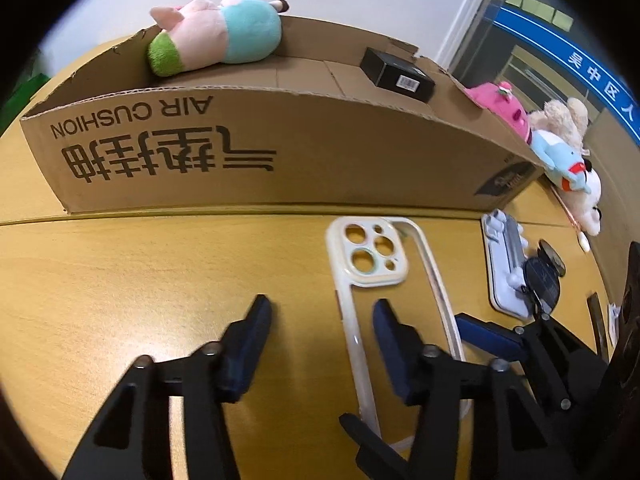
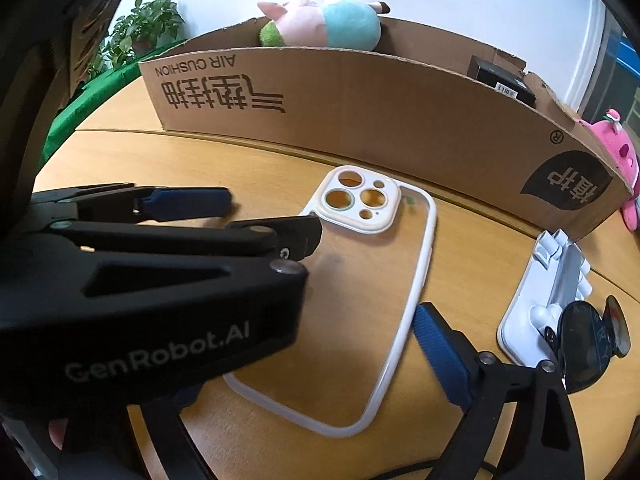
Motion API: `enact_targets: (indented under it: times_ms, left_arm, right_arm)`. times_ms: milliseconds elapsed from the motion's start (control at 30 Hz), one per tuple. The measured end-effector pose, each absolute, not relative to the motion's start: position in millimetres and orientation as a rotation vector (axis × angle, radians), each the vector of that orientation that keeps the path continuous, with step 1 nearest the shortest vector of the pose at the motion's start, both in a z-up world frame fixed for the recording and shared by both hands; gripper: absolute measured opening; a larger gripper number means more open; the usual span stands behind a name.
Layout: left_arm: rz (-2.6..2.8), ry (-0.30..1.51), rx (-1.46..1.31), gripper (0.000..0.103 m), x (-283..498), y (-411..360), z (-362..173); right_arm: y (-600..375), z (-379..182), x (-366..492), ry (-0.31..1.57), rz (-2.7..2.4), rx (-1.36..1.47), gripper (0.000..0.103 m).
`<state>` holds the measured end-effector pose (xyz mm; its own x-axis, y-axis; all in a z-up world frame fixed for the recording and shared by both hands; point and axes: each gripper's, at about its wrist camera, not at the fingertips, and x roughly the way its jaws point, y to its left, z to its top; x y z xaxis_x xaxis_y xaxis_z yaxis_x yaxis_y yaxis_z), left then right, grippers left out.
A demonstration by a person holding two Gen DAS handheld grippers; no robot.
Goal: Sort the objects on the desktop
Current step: 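Move the left gripper to the clear phone case on the table, then close the left gripper on the phone case rim and lift it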
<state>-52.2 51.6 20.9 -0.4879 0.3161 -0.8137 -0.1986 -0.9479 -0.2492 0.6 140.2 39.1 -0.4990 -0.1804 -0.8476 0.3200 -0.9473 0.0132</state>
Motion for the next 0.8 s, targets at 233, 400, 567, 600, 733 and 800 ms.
enact_targets:
  times_ms: [233, 400, 567, 600, 733, 800]
  left_arm:
    - [2.37, -0.27, -1.398, 0.015, -45.3, 52.7, 21.8]
    - [2.365, -0.315, -1.39, 0.011, -39.1, 46.9, 24.6]
    - [2.285, -0.376, -1.332, 0.0, -32.3, 43.7, 42.5]
    - [2.296, -0.35, -1.316, 0.0, -28.9, 47.5, 48.8]
    - [2.325, -0.377, -1.249, 0.0, -27.3, 41.7, 71.6]
    - [2.333, -0.395, -1.246, 0.0, -30.3, 35.0, 76.3]
  right_arm:
    - [141.7, 40.9, 11.3, 0.189, -2.496, 1.37, 0.085]
    - [142.1, 42.5, 18.2, 0.169, -2.5, 1.36, 0.083]
    - [141.2, 60.9, 26.6, 0.095, -2.512, 1.277, 0.081]
    - [136.6, 68.0, 28.6, 0.086, -2.497, 1.245, 0.079]
    - [127.7, 87.3, 19.3, 0.126, -2.507, 1.23, 0.002]
    - [129.6, 81.7, 9.4, 0.097, -2.469, 1.286, 0.002]
